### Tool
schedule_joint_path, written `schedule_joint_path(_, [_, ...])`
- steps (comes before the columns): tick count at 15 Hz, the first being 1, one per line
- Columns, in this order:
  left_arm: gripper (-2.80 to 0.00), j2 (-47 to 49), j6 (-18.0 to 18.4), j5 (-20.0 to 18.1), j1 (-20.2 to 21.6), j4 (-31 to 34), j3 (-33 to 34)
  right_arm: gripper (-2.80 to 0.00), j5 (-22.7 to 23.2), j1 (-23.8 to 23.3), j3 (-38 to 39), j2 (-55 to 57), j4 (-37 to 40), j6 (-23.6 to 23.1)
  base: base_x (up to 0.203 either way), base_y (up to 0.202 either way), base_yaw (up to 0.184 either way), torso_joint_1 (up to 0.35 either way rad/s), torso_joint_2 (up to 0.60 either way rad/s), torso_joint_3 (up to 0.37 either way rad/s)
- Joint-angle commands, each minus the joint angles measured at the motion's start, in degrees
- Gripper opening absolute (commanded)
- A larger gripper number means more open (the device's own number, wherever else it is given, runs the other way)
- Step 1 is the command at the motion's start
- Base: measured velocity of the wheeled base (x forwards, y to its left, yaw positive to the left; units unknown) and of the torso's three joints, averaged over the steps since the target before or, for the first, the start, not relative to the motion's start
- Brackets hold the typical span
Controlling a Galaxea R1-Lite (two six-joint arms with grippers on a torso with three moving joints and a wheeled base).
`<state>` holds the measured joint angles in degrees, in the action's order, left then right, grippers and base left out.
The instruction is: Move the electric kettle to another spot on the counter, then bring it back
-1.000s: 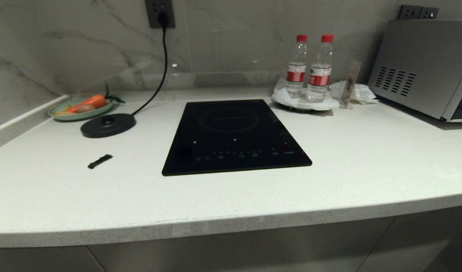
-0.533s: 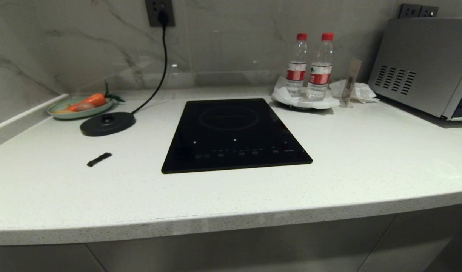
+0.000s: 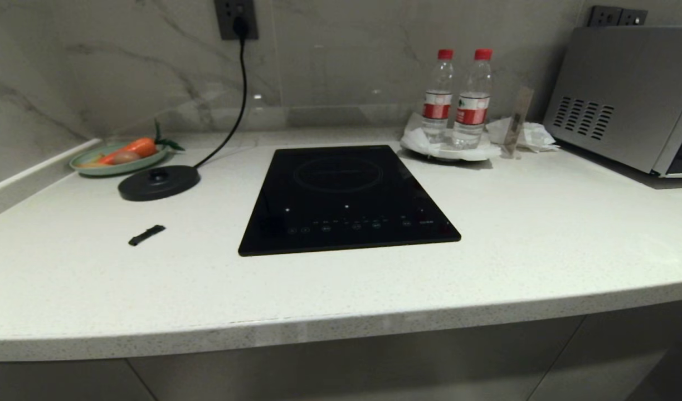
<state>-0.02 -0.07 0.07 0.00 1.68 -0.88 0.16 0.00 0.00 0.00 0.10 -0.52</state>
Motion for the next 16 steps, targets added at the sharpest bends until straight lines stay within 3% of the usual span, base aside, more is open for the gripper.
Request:
schedule_joint_path(1, [-2.8, 0.02, -0.01, 0.01, 0.0, -0.01, 0.0, -2.8, 0.02, 0.0, 0.0, 0.0, -0.01, 0.0, 0.0, 0.0, 0.0, 0.0, 0.0, 0.0])
schedule_joint_path(8, [-2.8, 0.02, -0.01, 0.01, 0.0, -0.01, 0.0, -2.8, 0.6, 0.0, 0.06, -0.01, 0.25, -2.11, 0.0, 0.0, 0.0, 0.0, 0.0, 0.0])
schedule_joint_path(16, [-2.8, 0.02, -0.01, 0.01, 0.0, -0.01, 0.0, -2.8, 0.19, 0.0, 0.0, 0.0, 0.17, -0.44, 0.0, 0.0, 0.0, 0.0, 0.0, 0.0])
